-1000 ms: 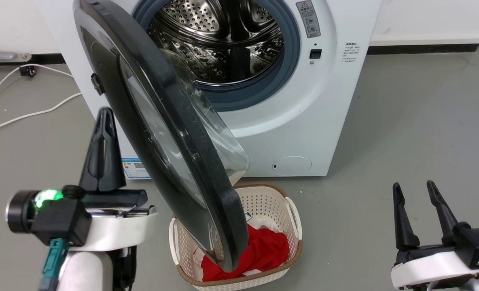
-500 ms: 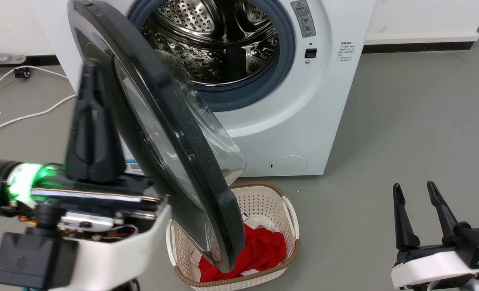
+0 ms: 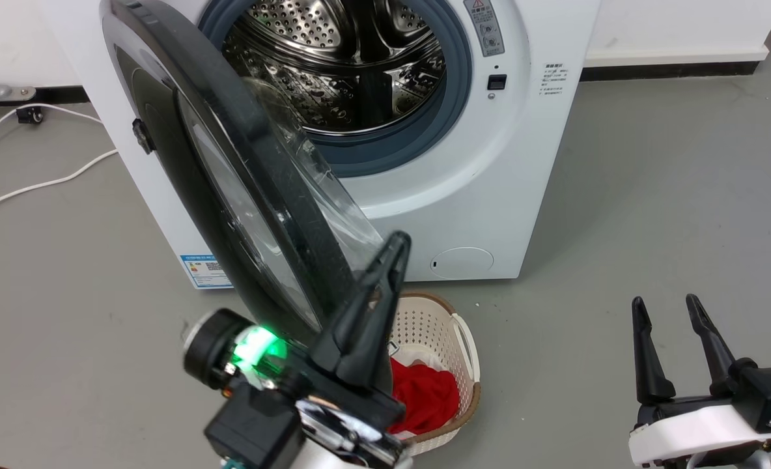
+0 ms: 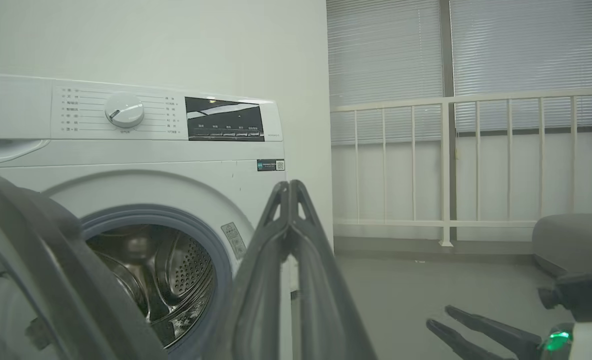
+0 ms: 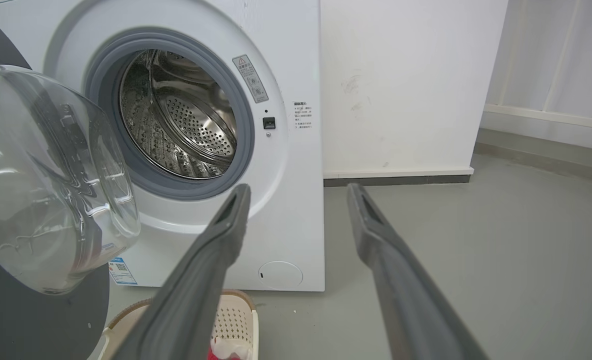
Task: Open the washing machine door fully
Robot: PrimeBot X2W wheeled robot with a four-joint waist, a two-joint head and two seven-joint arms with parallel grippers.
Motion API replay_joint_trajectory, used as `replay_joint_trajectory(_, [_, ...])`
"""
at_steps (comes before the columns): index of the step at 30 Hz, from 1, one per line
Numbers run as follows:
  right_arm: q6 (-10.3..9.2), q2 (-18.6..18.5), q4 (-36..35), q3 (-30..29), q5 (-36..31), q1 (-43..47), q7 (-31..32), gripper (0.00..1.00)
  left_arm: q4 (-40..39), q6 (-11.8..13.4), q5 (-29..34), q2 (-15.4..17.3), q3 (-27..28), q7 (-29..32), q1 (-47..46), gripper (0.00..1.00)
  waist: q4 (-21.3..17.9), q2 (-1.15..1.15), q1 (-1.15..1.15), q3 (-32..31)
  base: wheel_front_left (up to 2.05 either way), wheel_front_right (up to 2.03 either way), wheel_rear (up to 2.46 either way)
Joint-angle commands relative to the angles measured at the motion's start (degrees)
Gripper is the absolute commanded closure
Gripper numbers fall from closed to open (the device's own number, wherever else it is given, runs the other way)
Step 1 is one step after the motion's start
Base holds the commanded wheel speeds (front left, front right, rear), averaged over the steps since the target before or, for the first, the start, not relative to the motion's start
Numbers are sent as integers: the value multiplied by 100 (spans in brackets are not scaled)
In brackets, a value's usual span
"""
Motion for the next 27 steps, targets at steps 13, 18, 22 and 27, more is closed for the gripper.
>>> replay_joint_trajectory(13, [-4, 16, 44, 10, 75, -32, 24, 0, 458, -87, -241, 246, -854, 573, 987, 100, 87, 0, 0, 97, 0, 0, 0])
replay_joint_trajectory(18, [-4, 16, 65, 29, 94, -78, 33, 0, 827, -20, -182, 286, -940, 526, 1133, 100, 94, 0, 0, 136, 0, 0, 0])
replay_joint_trajectory(22, [-4, 16, 80, 34, 94, -101, 51, 0, 1049, 117, -60, 260, -879, 369, 1000, 100, 93, 0, 0, 160, 0, 0, 0])
replay_joint_trajectory(27, [-4, 16, 102, 46, 129, -126, 61, 0, 1306, 267, -13, 190, -775, 186, 733, 100, 66, 0, 0, 187, 0, 0, 0])
